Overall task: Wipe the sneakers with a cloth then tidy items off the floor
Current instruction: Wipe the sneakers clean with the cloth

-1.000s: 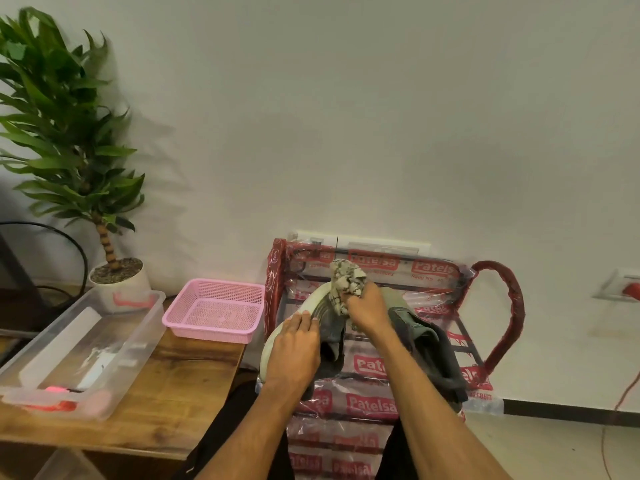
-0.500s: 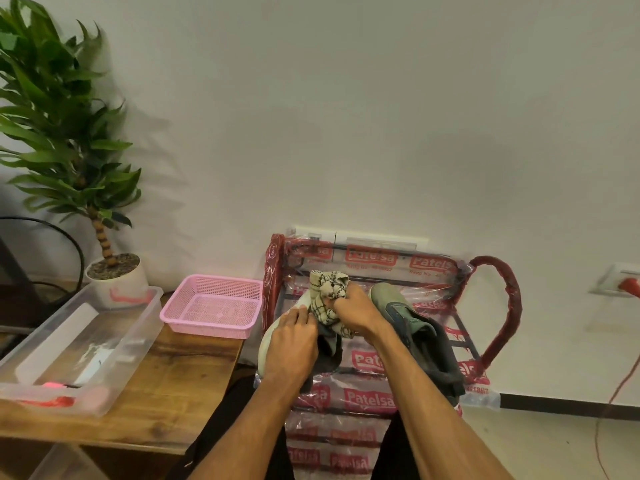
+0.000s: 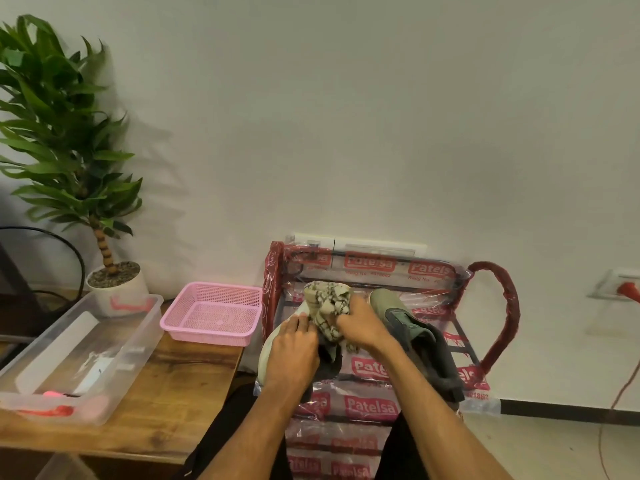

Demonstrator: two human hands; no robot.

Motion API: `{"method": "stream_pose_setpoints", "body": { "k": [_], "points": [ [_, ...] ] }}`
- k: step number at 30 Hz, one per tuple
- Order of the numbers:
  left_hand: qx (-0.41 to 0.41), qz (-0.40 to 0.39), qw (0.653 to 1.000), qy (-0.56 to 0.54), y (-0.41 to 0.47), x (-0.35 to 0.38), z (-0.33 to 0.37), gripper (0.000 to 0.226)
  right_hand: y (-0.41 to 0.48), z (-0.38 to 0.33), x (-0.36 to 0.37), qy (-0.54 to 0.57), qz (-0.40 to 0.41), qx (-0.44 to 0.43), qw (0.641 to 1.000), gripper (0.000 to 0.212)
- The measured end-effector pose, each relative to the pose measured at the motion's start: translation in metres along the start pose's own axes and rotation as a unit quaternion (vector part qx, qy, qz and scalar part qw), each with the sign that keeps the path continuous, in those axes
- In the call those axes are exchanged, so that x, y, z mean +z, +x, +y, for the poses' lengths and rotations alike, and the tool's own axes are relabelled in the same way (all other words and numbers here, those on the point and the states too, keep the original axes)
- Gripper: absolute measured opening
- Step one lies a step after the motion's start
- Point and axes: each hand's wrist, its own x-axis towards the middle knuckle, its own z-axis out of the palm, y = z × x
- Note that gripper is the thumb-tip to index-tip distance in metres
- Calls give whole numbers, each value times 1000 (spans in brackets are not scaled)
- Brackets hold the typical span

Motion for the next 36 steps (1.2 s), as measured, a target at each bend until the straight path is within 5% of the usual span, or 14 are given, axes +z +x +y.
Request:
{"method": "stream_pose_setpoints", "body": {
  "k": [5, 14, 22, 29, 36],
  "points": [
    [1, -9, 1000, 25, -2, 2, 5, 50, -7, 8, -27, 154, -31, 67, 985, 23],
    [32, -62, 994, -87, -3, -18, -11, 42, -7, 5, 2, 23, 89, 54, 994, 28],
    [-124, -104, 959, -232, 2, -26, -38, 42, -12, -1, 13, -32, 114, 83, 989, 44],
    [-148, -50, 940, -304, -10, -22, -17, 47, -8, 9, 31, 105, 129, 107, 980, 40],
    [-133, -17, 943, -305, -17, -11, 0, 43, -4, 6, 20, 131, 125, 81, 980, 36]
  ]
}}
